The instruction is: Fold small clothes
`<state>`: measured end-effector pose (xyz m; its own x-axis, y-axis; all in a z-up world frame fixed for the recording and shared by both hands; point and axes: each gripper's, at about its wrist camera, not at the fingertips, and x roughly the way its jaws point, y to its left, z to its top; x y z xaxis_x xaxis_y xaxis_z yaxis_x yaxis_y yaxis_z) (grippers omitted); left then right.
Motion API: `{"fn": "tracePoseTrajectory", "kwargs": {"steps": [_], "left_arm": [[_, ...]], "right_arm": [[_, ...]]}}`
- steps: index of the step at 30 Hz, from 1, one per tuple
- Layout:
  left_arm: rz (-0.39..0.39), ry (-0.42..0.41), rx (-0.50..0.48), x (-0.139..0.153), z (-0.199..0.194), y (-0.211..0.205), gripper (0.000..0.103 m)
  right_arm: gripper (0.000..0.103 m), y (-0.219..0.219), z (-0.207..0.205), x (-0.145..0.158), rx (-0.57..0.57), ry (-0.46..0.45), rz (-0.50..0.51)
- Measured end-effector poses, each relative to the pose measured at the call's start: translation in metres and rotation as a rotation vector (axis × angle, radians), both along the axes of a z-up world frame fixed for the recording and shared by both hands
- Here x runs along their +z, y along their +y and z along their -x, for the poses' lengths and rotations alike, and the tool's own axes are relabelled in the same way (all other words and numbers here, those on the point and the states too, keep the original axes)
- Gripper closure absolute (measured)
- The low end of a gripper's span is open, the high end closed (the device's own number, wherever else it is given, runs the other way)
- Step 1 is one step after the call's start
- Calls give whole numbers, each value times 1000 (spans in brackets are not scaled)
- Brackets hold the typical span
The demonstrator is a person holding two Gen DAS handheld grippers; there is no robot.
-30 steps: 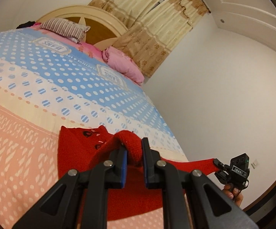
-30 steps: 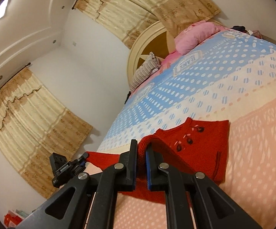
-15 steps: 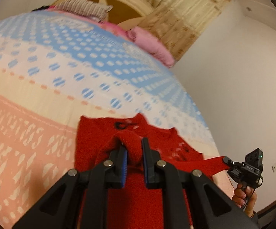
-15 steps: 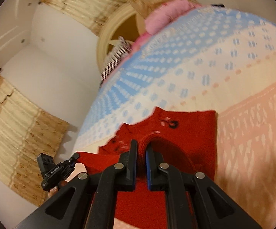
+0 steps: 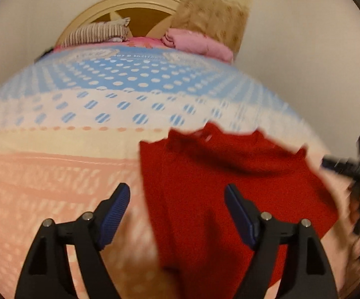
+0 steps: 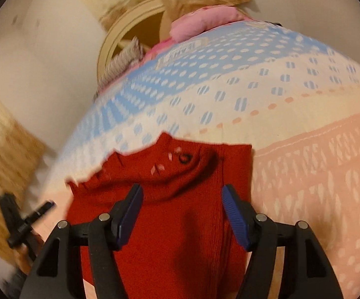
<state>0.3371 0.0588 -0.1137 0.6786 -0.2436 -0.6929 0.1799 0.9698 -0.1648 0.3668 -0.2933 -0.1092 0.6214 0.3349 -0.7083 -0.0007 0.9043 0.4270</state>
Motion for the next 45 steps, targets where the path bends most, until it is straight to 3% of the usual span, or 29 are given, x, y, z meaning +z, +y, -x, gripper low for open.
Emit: {"fn": "tracePoseTrajectory", "kwargs": {"steps": [2, 4, 16, 21, 27, 30, 32, 34, 39, 44, 45], "left_arm": [[5, 14, 22, -6, 1, 4, 22], [67, 31, 48, -10, 0, 11, 22], [119, 45, 80, -23, 36, 24, 22], [79, 28, 87, -26, 53, 21, 22], [18, 38, 105, -32, 53, 11, 22], [-45, 50, 133, -40, 47, 6, 13], [-26, 69, 148, -44, 44, 9, 13], [-18, 76, 154, -44, 41, 12, 10], [5, 96, 183, -48, 36, 16, 3], [31, 104, 190, -49, 36, 20, 3], [37, 102, 191, -49, 37, 21, 3]], "right_arm": [[37, 13, 0, -4, 36, 6, 66], [37, 20, 1, -9, 45, 13, 93], [37, -20, 50, -22, -20, 49, 42], [38, -17, 82, -17, 26, 24, 55], [39, 23, 103, 2, 165, -83, 125], [39, 42, 95, -17, 216, -23, 138], [40, 46, 87, -29, 176, 36, 175], [40, 53, 89, -22, 162, 13, 155], [39, 98, 70, -11, 263, -15, 161], [39, 128, 20, -45, 250, 103, 241], [39, 128, 14, -48, 235, 81, 251]]}}
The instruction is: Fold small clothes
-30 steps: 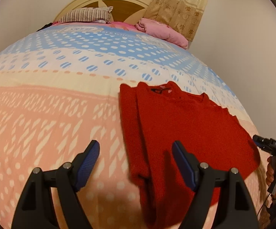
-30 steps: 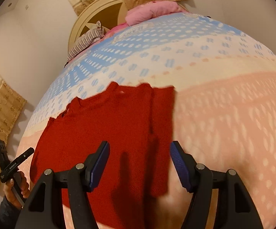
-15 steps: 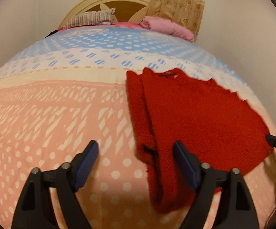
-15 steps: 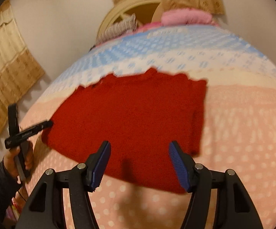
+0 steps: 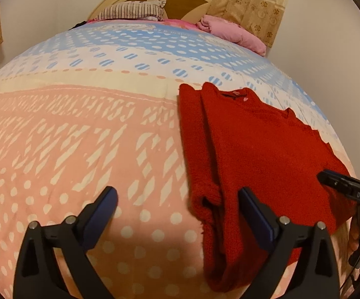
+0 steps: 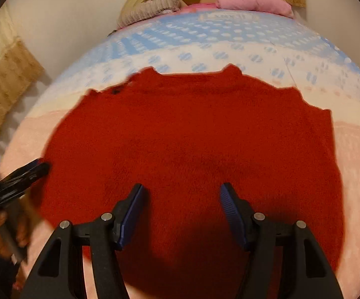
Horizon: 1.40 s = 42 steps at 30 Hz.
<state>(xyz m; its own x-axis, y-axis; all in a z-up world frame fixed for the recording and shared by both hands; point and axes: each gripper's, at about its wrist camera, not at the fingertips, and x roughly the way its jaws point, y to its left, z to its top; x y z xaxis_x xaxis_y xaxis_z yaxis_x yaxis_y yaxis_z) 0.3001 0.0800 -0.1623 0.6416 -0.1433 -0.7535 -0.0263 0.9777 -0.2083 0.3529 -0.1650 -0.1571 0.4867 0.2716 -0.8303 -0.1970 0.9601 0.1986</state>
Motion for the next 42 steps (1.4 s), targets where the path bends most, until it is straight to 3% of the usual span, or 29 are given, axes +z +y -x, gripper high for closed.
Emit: {"fn": "tracePoseTrajectory", "kwargs": {"steps": [4, 7, 11, 16, 19, 22, 27, 35, 42], "left_arm": [[8, -32, 9, 5, 6, 4, 3], [17, 2, 25, 0, -2, 6, 2], [-6, 40, 57, -4, -16, 6, 0], [-7, 30, 56, -4, -19, 7, 0], [12, 11, 63, -3, -13, 12, 0], [22, 13, 80, -2, -12, 17, 0], [-14, -14, 68, 7, -10, 15, 0], [69, -44, 93, 17, -15, 34, 0], [-30, -53, 80, 15, -20, 19, 0]], "right_arm": [[39, 5, 4, 9, -38, 6, 28], [39, 17, 19, 19, 5, -54, 50], [37, 25, 16, -1, 37, -24, 89], [37, 32, 23, 2, 36, -54, 142], [37, 30, 36, 11, 18, -77, 122], [37, 37, 52, 18, 62, -106, 87], [37, 67, 72, 26, 159, -169, 121], [37, 128, 100, 31, 337, -254, 205], [37, 164, 115, 20, 419, -290, 305]]}}
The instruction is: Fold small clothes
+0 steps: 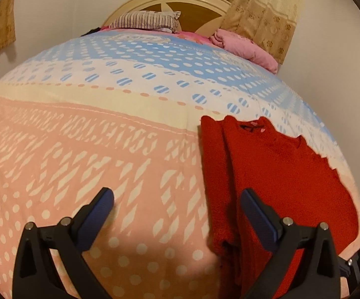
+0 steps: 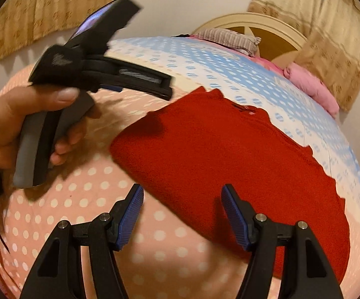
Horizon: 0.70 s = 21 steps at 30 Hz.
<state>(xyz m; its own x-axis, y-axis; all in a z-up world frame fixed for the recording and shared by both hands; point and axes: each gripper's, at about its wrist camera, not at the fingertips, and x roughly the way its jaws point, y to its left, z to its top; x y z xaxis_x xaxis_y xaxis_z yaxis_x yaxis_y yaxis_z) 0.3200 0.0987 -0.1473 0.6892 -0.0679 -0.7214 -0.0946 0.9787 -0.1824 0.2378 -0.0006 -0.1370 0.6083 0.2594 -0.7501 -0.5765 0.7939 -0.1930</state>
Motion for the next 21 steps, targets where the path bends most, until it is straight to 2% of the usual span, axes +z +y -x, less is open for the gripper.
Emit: {"fn": "tracePoseTrajectory", "kwargs": {"steps": [5, 9, 15, 21], "left_arm": [[-43, 2, -11, 0, -4, -5, 0], [-59, -4, -17, 2, -8, -8, 0], [-77, -4, -42, 2, -18, -14, 0], [-35, 2, -72, -1, -24, -20, 0]], "right_arm": [[37, 28, 9, -11, 29, -50, 92], [37, 49, 13, -20, 32, -141, 172], [37, 60, 10, -23, 19, -179, 201], [37, 60, 11, -26, 6, -177, 188]]}}
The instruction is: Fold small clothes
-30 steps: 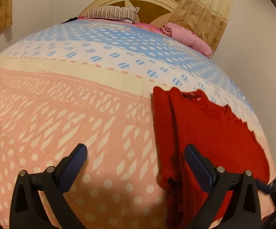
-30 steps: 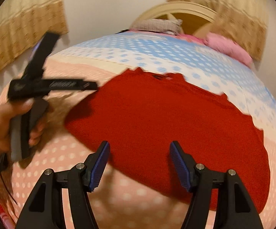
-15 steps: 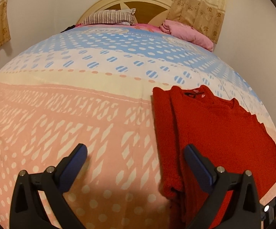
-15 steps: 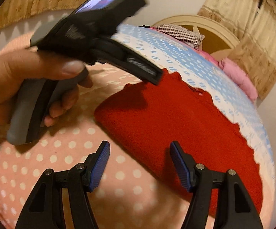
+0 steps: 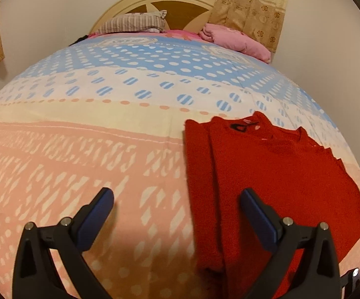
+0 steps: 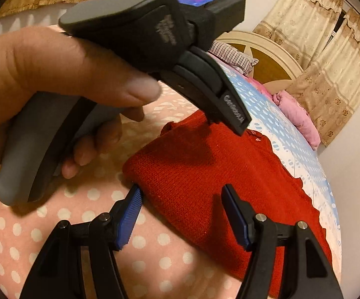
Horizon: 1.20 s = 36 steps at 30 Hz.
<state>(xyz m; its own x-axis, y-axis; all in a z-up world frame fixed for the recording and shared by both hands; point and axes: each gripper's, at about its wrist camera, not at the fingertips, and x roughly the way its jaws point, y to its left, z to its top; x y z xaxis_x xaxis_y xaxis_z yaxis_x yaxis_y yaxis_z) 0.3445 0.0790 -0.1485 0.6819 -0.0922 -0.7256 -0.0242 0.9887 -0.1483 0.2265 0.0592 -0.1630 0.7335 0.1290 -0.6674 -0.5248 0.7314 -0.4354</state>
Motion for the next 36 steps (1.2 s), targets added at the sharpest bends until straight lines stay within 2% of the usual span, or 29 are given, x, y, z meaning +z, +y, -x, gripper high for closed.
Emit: {"fn": "tracePoseTrajectory", "kwargs": {"steps": [7, 10, 13, 18, 19, 21, 23, 26, 27, 29, 32, 36], "left_arm": [[86, 19, -38, -6, -7, 1, 1], [110, 24, -64, -6, -12, -1, 6], [134, 40, -91, -7, -19, -4, 13], [201, 67, -117, -9, -29, -5, 33], [236, 84, -128, -10, -32, -4, 35], [308, 127, -133, -15, -38, 0, 46], [331, 134, -128, -15, -39, 3, 48], [342, 146, -128, -17, -39, 6, 63], [350, 147, -133, -17, -40, 7, 72], [377, 156, -139, -17, -40, 9, 84], [372, 155, -146, -12, -38, 9, 89], [394, 155, -139, -3, -39, 6, 89]], "right_arm": [[37, 4, 7, -2, -6, -29, 18], [37, 7, 9, -3, -7, -45, 34], [37, 10, 15, -3, -8, -55, 39], [37, 10, 17, -1, -16, -52, 28], [37, 10, 16, -1, -18, -52, 27], [38, 8, 14, -1, -18, -49, 24], [47, 5, 10, -1, -12, -44, 23], [67, 7, 12, -2, 7, -34, 31], [70, 9, 12, -3, 15, -32, 39], [84, 11, 14, -4, 27, -28, 46], [93, 6, 11, 0, 26, -8, 16], [93, -16, 2, 16, -2, 45, -126]]}}
